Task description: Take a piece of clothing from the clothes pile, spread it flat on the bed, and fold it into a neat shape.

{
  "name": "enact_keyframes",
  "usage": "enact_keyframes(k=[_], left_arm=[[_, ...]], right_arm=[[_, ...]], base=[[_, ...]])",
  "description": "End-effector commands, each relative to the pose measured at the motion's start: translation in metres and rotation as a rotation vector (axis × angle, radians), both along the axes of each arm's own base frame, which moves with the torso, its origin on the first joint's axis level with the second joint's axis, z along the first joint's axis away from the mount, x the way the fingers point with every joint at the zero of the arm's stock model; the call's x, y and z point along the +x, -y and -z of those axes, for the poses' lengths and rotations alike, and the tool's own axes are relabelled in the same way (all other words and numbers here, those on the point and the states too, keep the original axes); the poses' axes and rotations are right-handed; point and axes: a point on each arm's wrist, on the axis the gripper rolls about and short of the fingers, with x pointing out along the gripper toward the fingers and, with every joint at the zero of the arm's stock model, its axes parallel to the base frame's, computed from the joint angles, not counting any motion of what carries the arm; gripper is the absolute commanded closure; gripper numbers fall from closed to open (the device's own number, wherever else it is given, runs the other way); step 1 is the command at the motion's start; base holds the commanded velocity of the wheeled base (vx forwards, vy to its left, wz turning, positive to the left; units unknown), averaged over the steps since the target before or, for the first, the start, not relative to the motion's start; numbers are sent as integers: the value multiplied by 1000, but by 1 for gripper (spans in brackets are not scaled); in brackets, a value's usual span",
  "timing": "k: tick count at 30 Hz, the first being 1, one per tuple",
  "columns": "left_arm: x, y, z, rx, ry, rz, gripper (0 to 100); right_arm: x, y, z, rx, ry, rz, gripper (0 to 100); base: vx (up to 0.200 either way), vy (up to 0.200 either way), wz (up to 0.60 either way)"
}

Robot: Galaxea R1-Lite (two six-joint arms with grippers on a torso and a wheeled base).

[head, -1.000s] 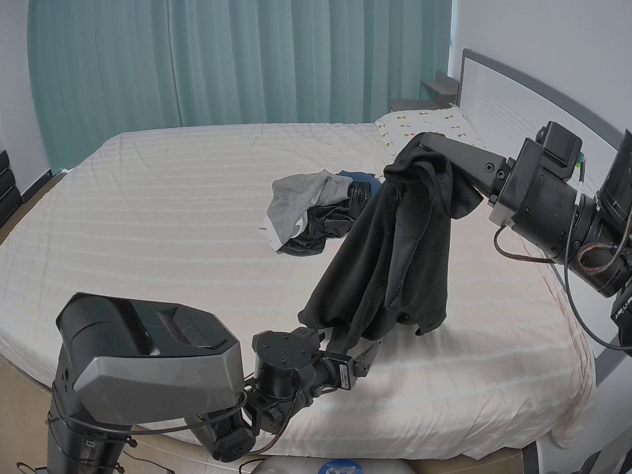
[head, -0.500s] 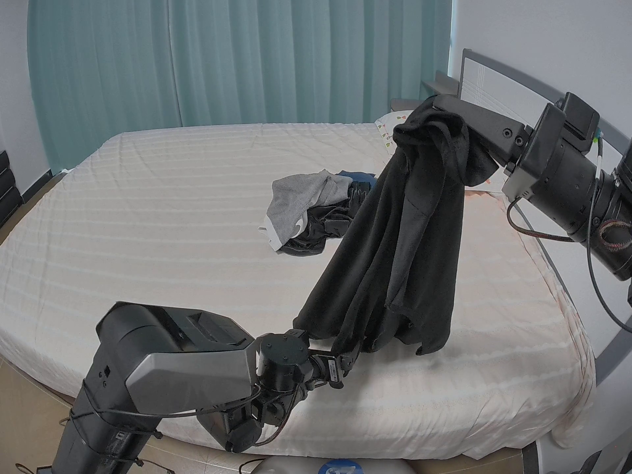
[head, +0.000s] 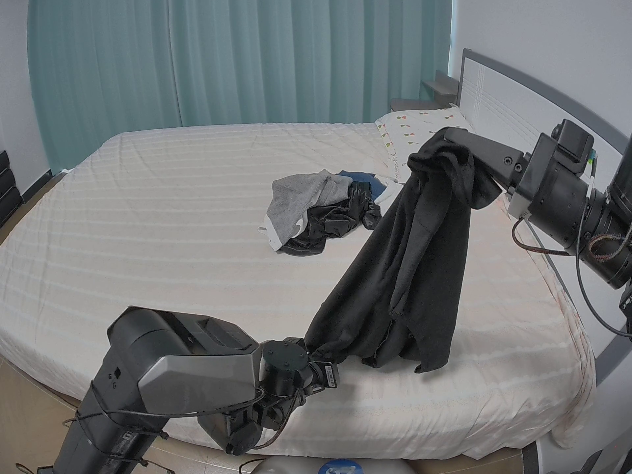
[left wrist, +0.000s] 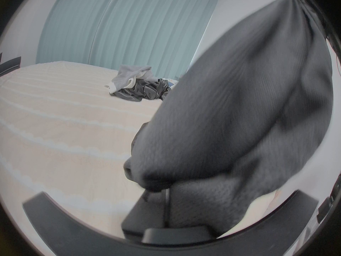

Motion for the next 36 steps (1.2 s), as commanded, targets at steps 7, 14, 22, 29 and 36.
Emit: enact_keyframes(k=[7, 14, 22, 29, 36], left_arm=[[-9, -38, -147, -116, 145, -67, 100], [17, -91, -240, -225, 314, -236, 100], [-8, -114, -194, -87, 161, -270, 100], [-6, -109, -155, -37, 91, -252, 100], [-3, -97, -132, -82, 150, -222, 100]], right_arm=[[42, -3, 61, -110, -190, 80, 100], [62, 24, 19, -13, -43, 221, 100], [47, 40, 44, -62, -116, 241, 100], [48, 40, 97, -117, -255, 242, 100], [54, 38, 116, -131, -326, 251, 100]], base=[[0, 0, 0], [0, 0, 0], [0, 0, 0], [0, 0, 0], [0, 0, 0]])
